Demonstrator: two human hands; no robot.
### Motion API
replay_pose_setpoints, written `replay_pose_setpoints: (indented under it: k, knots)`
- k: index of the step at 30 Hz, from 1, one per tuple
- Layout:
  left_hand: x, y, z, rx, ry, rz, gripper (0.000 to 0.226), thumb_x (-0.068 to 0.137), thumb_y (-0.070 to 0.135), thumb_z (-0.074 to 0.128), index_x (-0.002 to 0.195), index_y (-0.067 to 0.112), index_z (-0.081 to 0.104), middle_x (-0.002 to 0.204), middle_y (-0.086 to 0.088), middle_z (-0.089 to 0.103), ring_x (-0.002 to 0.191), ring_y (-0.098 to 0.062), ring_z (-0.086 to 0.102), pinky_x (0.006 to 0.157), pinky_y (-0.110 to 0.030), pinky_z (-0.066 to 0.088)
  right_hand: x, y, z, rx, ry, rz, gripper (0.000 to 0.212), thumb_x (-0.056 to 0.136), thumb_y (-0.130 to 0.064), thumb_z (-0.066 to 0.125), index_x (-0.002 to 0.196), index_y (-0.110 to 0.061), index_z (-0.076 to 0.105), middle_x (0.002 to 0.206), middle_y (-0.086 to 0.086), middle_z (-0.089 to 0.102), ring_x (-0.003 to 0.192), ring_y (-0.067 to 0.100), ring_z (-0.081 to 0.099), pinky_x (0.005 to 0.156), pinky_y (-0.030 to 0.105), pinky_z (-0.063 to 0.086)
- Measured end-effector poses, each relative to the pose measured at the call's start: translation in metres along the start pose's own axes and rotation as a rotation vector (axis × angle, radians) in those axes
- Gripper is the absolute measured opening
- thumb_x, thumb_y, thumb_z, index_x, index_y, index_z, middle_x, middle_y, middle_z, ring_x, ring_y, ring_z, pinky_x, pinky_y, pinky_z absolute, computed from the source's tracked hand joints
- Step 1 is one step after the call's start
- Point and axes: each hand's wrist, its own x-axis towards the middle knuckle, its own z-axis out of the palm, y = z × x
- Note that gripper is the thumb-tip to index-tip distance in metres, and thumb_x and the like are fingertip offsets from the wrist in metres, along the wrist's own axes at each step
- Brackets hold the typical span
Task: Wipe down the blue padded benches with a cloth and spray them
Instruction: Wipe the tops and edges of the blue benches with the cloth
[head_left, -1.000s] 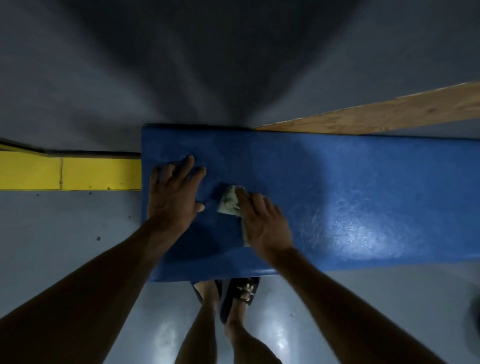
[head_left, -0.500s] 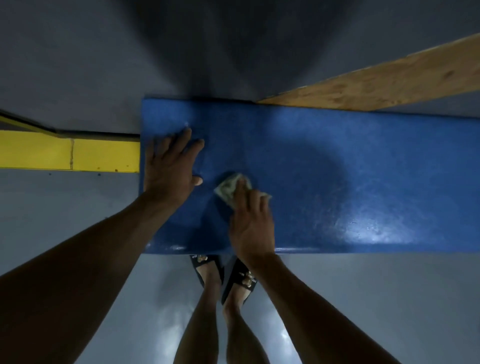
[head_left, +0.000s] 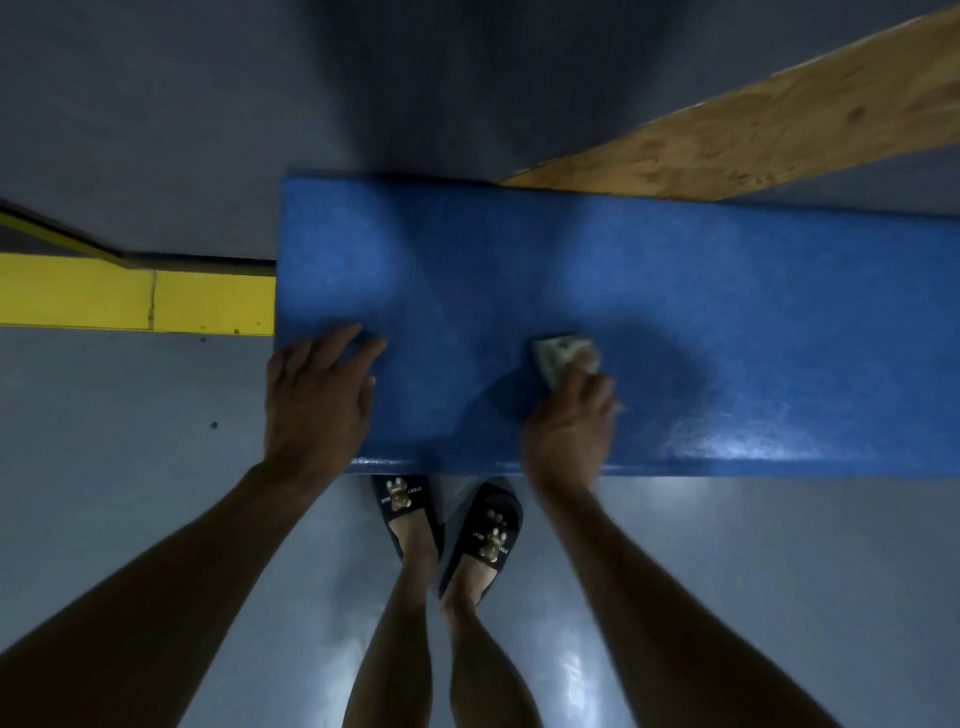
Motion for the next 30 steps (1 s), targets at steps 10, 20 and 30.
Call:
replay_pose_setpoints:
  k: [10, 20, 30]
  knots:
    - [-0.021, 0.011, 0.010, 0.064, -0.171, 0.017, 0.050, 0.084, 0.016, 0.066, 0.133, 0.024, 0.057, 0.146, -0.007, 0.049, 0.126, -0.034, 0.050, 0.101, -0.053, 0.039, 0.011, 0.066, -0.030, -0.217, -0.142, -0.612, 0.061, 0.088, -0.026, 0.050, 0.146, -0.012, 0.041, 0.111, 0.015, 0.053, 0.092, 0.037, 0.053, 0.071, 0.042, 0.050]
    - [-0.020, 0.024, 0.011, 0.066, -0.219, -0.058, 0.049, 0.087, 0.014, 0.062, 0.134, 0.022, 0.053, 0.151, -0.006, 0.042, 0.130, -0.036, 0.043, 0.104, -0.052, 0.037, -0.051, 0.074, -0.022, 0.112, -0.025, 0.142, 0.082, 0.087, -0.002, 0.053, 0.157, -0.014, 0.013, 0.135, 0.022, 0.035, 0.111, 0.043, 0.045, 0.087, 0.049, 0.047]
    - [-0.021, 0.025, 0.012, 0.037, -0.217, -0.045, 0.052, 0.082, 0.012, 0.067, 0.132, 0.019, 0.054, 0.148, -0.009, 0.045, 0.129, -0.040, 0.045, 0.101, -0.054, 0.039, -0.027, 0.143, -0.054, -0.031, -0.219, -0.505, 0.075, 0.084, -0.006, 0.055, 0.152, -0.025, 0.031, 0.116, 0.008, 0.046, 0.089, 0.029, 0.057, 0.061, 0.041, 0.057]
